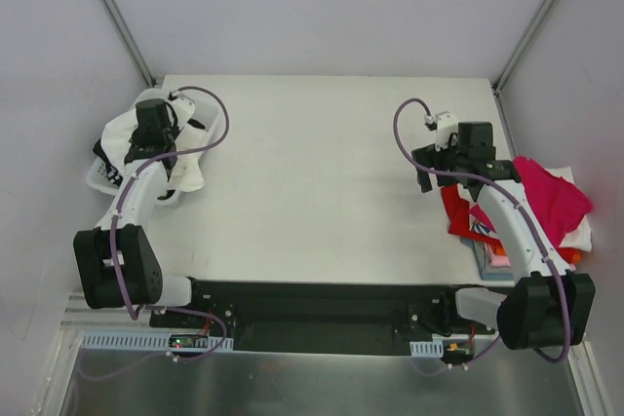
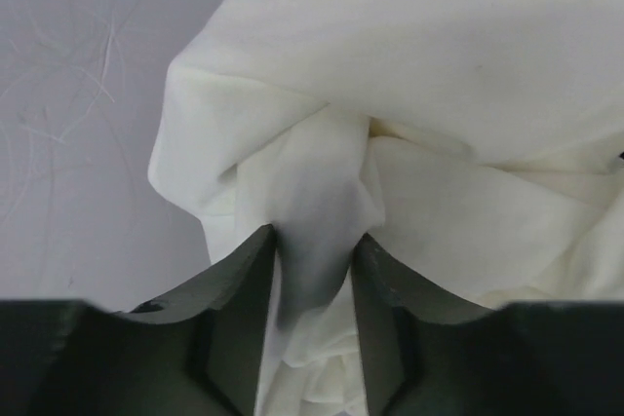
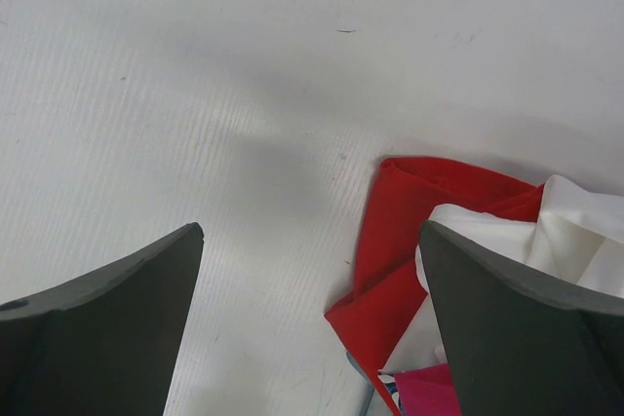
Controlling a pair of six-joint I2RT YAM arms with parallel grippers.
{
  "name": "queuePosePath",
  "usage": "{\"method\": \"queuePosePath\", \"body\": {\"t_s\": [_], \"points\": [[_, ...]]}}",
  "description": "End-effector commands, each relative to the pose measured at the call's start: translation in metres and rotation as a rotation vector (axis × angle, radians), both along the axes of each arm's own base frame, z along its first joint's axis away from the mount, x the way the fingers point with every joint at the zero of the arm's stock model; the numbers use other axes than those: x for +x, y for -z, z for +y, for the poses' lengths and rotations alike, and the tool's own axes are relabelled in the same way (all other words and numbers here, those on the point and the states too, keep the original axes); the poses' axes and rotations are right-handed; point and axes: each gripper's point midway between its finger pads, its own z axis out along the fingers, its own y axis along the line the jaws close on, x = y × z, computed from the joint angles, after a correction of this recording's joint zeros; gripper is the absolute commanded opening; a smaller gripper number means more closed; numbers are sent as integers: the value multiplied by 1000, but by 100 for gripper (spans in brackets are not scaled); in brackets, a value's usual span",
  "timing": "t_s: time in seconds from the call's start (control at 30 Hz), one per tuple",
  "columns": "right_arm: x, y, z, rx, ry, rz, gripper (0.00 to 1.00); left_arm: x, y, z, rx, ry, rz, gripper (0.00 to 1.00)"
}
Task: Fold and stack the t-shirts
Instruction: Grab crumpled tshirt from bin with the left arm
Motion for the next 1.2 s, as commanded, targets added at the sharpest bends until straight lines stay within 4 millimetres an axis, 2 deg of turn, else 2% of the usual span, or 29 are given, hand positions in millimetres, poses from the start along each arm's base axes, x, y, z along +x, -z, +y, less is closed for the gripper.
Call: {"method": "queuePosePath", "body": {"t_s": [0.0,0.03,0.1,0.2,0.23,0.3,0.33,0.37,0.4,0.43,0.5,0.53,0.6,0.63,0.67,0.7,0.73,0.8,0.83,0.87,1.0,1.17], "points": [[7,-17,4,5,-18,-33,96,16,-30,14,11,-34,-93,21],[7,-17,4,5,-18,-33,97,18,-32,14,8,-37,-101,0],[7,-14,4,3,-19,-23,97,20,-34,11,-14,-37,-119,0],[8,-11,3,-4,-18,-13,97,20,-50,-6,-79,0,-185,0],[8,-10,3,-5,-17,-8,97,16,-66,-16,-103,27,-233,0],[9,-7,2,-9,-14,2,97,13,-80,-51,-240,131,-277,0],[10,-4,2,-13,-16,14,97,7,-111,-65,-293,180,-346,0],[10,-3,2,-16,-14,17,97,6,-127,-90,-383,284,-370,0],[10,-1,1,-21,-14,24,96,-1,-136,-105,-495,297,-379,0],[11,1,1,-26,-12,28,97,-6,-174,-116,-540,350,-451,0],[11,4,0,-29,-10,40,97,-14,-207,-146,-702,444,-486,0],[11,6,-1,-33,-7,44,96,-16,-243,-155,-736,491,-537,0],[11,11,-2,-40,-4,62,97,-17,-280,-163,-820,508,-578,0],[12,12,-2,-41,-4,62,97,-14,-310,-163,-832,506,-603,0],[12,14,-3,-44,-1,71,97,-13,-324,-163,-844,499,-619,0],[12,15,-3,-46,-2,73,97,-1,-327,-159,-864,463,-617,0],[11,16,-2,-46,-4,79,97,-9,-355,-158,-856,479,-669,0],[12,17,-3,-49,-2,79,97,-5,-366,-155,-862,462,-702,0],[12,18,-3,-52,0,84,97,-9,-380,-154,-855,469,-734,0],[12,17,-4,-52,1,81,97,-8,-379,-157,-856,479,-722,0],[12,18,-4,-51,5,84,97,1,-369,-167,-841,518,-668,0],[12,21,-5,-56,10,94,96,7,-340,-184,-873,577,-565,0]]}}
